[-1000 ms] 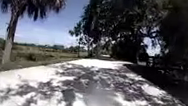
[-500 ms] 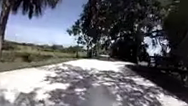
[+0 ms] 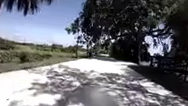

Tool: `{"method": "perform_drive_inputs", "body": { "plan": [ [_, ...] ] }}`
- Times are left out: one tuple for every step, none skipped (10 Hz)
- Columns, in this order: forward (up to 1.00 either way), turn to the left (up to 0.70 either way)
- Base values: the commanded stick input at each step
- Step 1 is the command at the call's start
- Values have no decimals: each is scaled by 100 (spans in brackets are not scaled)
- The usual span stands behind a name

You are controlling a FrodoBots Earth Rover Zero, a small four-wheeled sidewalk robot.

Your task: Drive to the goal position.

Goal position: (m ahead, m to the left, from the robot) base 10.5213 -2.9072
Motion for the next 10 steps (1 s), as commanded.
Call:
{"method": "perform_drive_inputs", "body": {
  "plan": [
    [85,0],
    [85,0],
    [85,0],
    [85,0],
    [85,0],
    [85,0],
    [85,0],
    [85,0],
    [85,0],
    [85,0]
  ]
}}
